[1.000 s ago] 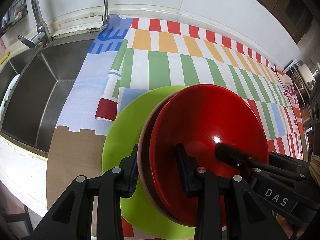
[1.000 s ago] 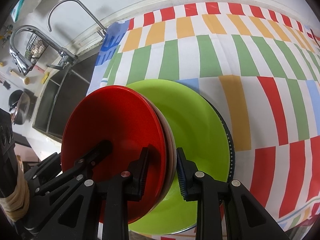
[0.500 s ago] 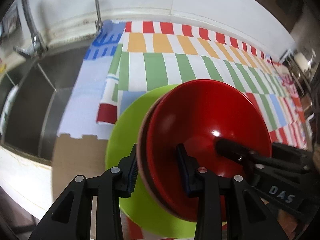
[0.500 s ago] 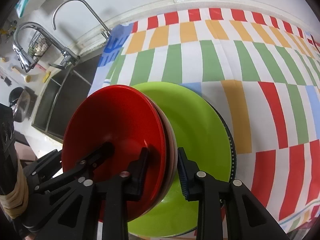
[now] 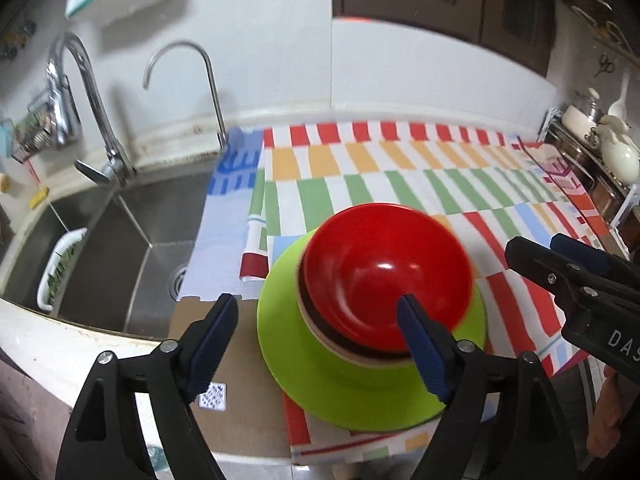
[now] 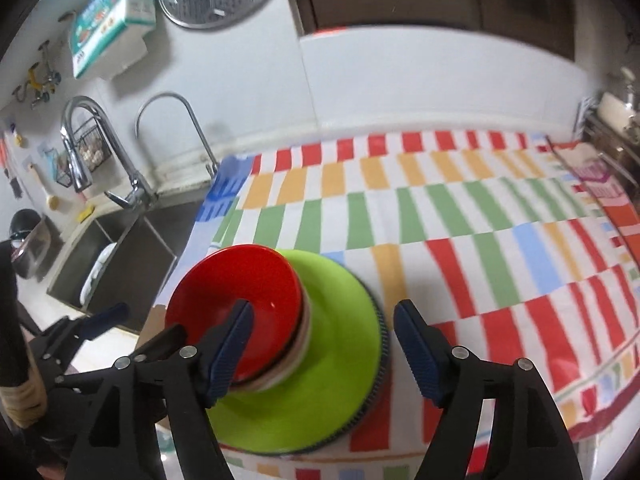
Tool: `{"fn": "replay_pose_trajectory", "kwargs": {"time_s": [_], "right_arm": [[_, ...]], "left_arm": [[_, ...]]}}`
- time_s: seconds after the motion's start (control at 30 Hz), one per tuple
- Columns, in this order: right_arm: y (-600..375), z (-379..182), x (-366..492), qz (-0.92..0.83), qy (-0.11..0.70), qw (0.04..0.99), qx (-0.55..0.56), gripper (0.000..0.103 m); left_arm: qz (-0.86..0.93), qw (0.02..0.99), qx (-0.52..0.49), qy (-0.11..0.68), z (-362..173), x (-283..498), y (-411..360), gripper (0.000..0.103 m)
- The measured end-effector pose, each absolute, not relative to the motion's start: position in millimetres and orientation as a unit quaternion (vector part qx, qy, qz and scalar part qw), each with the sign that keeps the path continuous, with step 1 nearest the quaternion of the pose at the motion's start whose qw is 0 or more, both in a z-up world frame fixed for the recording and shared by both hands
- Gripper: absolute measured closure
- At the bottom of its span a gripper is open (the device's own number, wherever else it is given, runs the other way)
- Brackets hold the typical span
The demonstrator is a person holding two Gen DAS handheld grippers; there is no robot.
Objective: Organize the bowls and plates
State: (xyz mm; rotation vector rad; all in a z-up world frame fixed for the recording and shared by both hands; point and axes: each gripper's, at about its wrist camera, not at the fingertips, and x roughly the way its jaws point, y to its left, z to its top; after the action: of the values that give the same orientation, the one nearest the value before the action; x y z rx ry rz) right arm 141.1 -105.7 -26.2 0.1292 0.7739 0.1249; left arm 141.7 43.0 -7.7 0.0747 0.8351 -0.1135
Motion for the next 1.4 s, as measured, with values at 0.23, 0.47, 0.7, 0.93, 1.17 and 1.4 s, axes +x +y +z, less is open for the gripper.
{"fn": "replay_pose_trajectory", "kwargs": {"time_s": [0.23,0.47,0.7,0.93,1.17,1.4], "right_arm": [[-120.8,-4.8,86.7,0.045,0.331,0.942,0.017,0.021],[-133.4,11.3,30.8,0.049,0.301,0.952,-0.007,0.017],[-150.3,22.6,-21.4,0.055,0.282,0.958,-0.001,0.016],[-160.3,30.0,-65.0,0.061,0.268,0.961,0.003,0.016],[-167.4,32.6,-97.6,0.062,0.259,0.964,0.006,0.016],[-170.3,31.9,-116.9,0.064,0.259,0.964,0.002,0.016]], "left_arm": [[-0.029,0.932,0.026,0.361,15.3,88.3,34.7,0.005],[-0.002,0.946,0.03,0.323,40.7,30.5,22.0,0.0],[-0.002,0.952,0.032,0.303,54.5,-21.0,4.5,0.0],[-0.002,0.957,0.033,0.289,62.5,-64.6,-8.1,0.0],[-0.002,0.956,0.038,0.29,64.5,-94.8,-14.4,0.0],[0.001,0.956,0.037,0.29,63.3,-115.7,-16.4,0.0]]}}
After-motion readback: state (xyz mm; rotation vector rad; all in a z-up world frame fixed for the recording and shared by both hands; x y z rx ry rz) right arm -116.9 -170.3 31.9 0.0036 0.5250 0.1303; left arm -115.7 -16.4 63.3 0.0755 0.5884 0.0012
